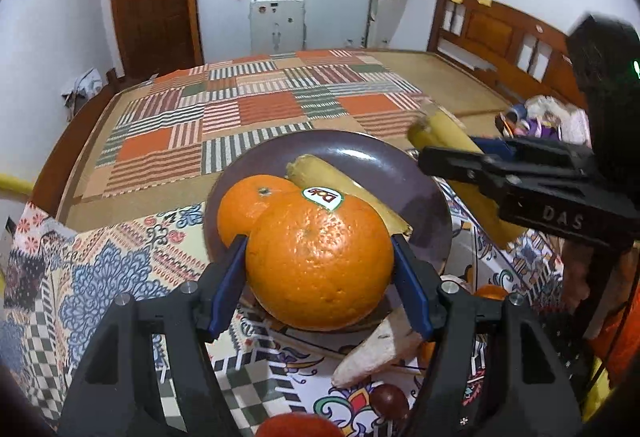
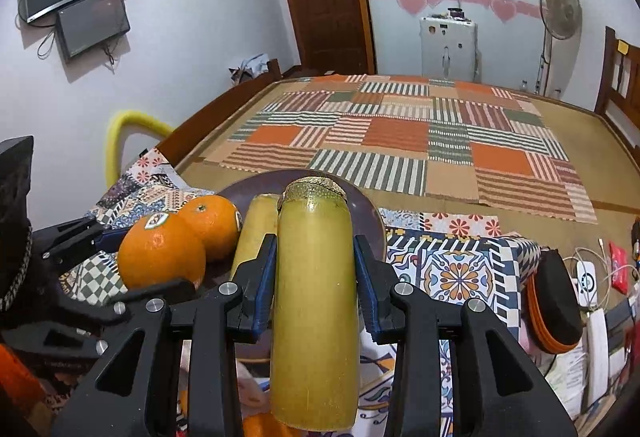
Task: Organize fruits
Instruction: 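Place orange on the plate with left tool while right tool lays corn beside first cob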
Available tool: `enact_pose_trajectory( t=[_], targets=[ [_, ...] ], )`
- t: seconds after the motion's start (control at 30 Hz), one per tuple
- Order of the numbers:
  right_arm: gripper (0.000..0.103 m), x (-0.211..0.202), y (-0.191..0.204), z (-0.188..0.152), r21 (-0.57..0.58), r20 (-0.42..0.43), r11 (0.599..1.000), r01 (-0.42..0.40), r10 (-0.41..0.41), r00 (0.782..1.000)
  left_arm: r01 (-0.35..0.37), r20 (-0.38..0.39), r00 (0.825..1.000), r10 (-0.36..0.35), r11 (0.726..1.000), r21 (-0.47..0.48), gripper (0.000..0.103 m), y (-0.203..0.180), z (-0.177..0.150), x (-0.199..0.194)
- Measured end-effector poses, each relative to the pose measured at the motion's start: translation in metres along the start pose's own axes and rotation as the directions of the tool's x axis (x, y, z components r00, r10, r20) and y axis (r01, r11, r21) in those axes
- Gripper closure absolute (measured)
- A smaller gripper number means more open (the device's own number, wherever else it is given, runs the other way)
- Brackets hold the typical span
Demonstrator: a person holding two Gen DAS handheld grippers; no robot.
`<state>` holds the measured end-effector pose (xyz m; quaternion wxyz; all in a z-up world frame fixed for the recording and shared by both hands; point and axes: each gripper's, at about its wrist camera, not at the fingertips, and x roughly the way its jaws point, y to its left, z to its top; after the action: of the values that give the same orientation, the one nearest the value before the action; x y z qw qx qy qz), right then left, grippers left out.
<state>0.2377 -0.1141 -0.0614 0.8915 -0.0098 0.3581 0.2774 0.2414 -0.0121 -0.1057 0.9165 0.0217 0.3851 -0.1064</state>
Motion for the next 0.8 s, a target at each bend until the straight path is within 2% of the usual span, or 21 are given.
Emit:
enact_pose_trajectory(
  t=[0.13, 0.27, 0.8],
  targets=[
    [0.069, 0.006, 0.001, 0.006, 0.008, -0.016, 1.0, -0.009, 0.009, 1.0, -0.008, -0.016, 1.0, 0.008, 1.0, 0.029, 0.034, -0.008, 0.001, 0.008],
    [0.069, 0.015, 0.0, 0.011, 0.015, -0.039, 1.0, -0.012, 0.013, 0.999, 0.019, -0.053, 0.998, -0.018, 1.0, 0.02, 0.034, -0.006, 0.0, 0.018],
    [0.069, 0.047, 0.012, 0.018, -0.01, -0.109, 1.0, 0.017, -0.018, 0.994, 0.037, -0.04, 0.998, -0.037, 0.999, -0.009, 0.033, 0.0, 0.001, 0.013]
  ],
)
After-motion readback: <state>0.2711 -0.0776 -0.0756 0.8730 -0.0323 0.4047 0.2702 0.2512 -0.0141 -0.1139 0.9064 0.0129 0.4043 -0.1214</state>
